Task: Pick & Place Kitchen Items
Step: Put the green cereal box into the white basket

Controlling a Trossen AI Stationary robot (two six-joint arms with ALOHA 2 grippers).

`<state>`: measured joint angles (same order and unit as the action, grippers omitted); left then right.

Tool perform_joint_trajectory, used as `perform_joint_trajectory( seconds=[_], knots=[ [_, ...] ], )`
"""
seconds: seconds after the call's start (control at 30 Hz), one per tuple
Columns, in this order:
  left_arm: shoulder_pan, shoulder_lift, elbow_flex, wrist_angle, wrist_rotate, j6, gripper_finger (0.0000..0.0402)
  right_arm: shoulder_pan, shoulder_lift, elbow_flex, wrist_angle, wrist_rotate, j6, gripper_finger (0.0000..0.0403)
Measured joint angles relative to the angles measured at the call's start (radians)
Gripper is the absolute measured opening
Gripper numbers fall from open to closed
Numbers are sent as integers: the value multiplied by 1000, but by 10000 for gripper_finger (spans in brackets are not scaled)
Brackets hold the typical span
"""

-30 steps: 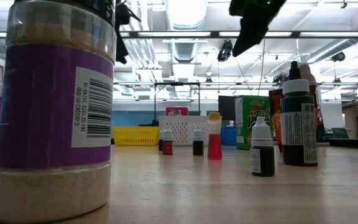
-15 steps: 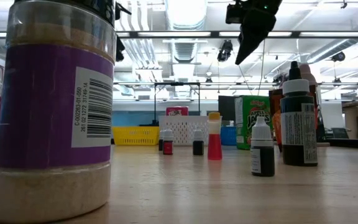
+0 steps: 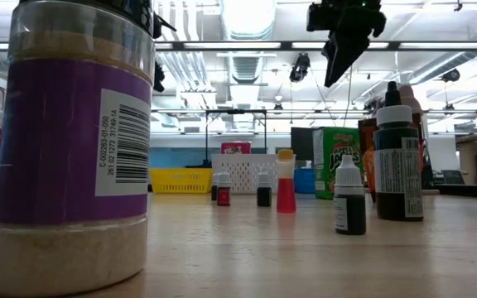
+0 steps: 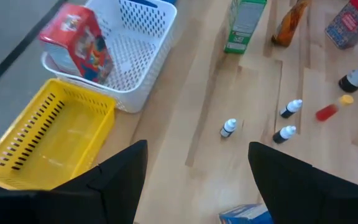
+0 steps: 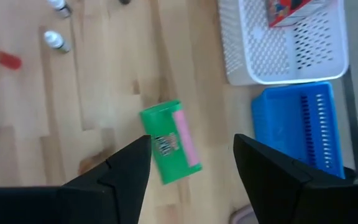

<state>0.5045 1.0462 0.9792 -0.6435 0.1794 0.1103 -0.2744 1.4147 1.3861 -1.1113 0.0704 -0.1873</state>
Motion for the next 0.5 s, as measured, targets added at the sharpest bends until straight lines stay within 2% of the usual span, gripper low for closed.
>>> perform_joint_trajectory(
  seconds=[0.17, 0.5],
  knots=[
    [0, 0, -17, 8, 12, 13, 285, 47, 0, -1, -23, 5, 6, 225],
    [0, 0, -20, 7, 12, 14, 284, 46, 0, -45, -65, 10, 22, 252]
  ],
)
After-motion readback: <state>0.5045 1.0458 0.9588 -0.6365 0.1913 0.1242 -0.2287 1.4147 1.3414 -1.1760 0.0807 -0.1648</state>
